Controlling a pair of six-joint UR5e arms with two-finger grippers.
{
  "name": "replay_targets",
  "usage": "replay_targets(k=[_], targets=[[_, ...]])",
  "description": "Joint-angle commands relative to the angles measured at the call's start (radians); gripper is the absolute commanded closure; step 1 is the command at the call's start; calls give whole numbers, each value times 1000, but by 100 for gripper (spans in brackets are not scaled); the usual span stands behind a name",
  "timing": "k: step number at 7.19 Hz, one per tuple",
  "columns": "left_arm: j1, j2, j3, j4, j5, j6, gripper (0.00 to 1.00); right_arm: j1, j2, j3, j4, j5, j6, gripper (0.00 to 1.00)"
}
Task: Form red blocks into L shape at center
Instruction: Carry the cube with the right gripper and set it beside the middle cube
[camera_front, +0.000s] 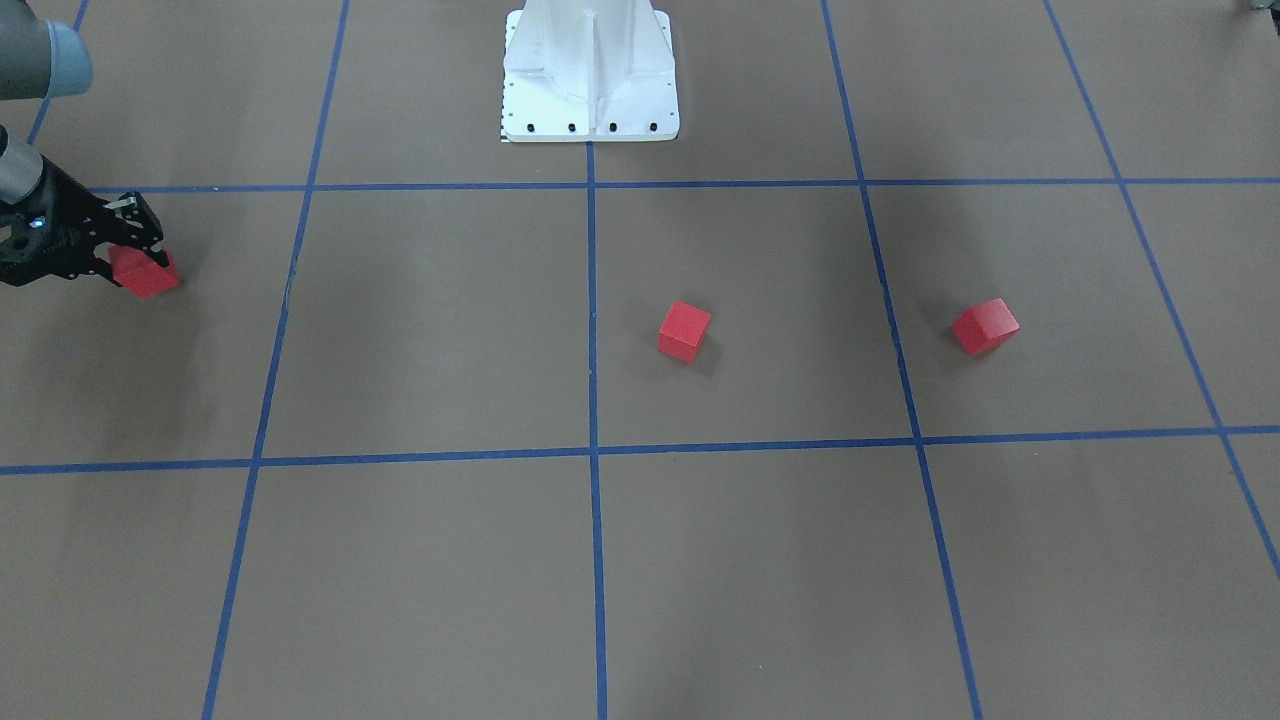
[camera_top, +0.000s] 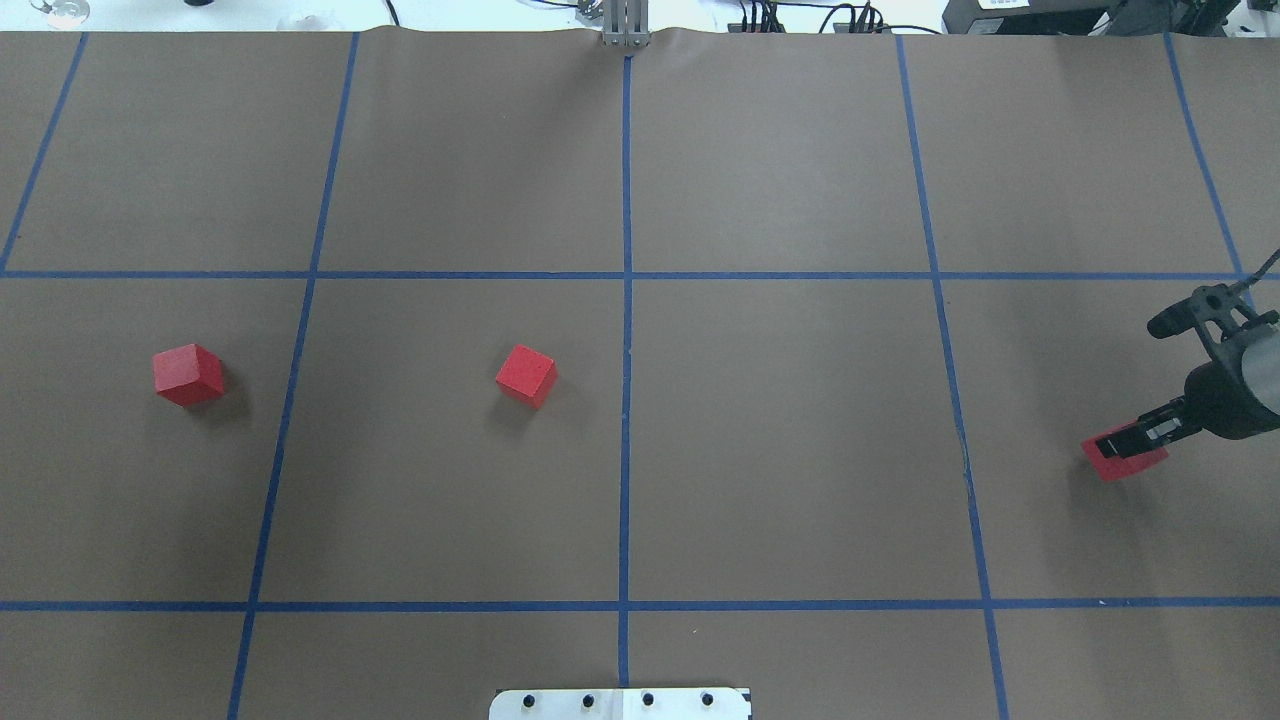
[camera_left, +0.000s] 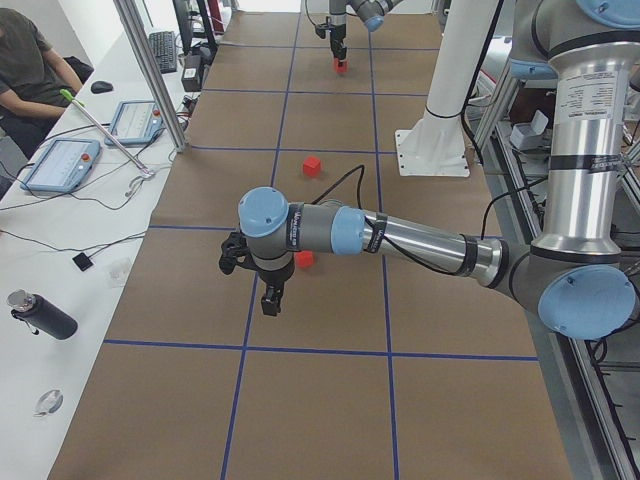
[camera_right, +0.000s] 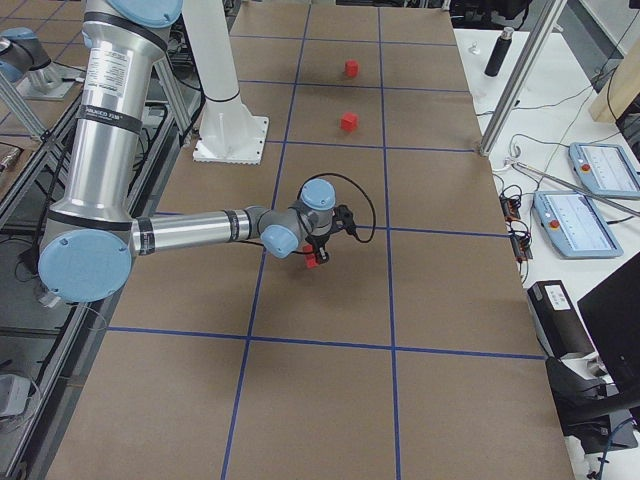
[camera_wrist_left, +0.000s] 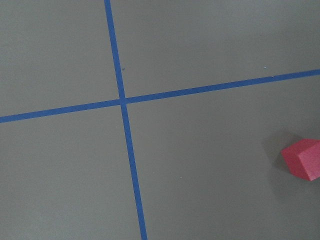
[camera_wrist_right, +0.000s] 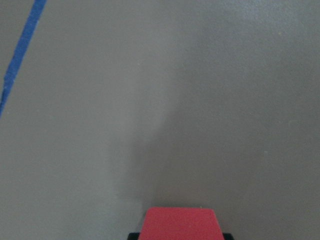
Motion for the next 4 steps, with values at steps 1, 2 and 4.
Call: replay_targets(k=[1, 2, 4], targets=[[-1, 16, 0, -20, -41, 2, 0, -6, 307, 41, -288, -9, 174, 100], [0, 16, 0, -21, -45, 1, 0, -75, 488, 30, -435, -33, 303, 100], [2, 11, 0, -56, -43, -4, 0, -224, 757, -80, -536, -206, 524, 100]])
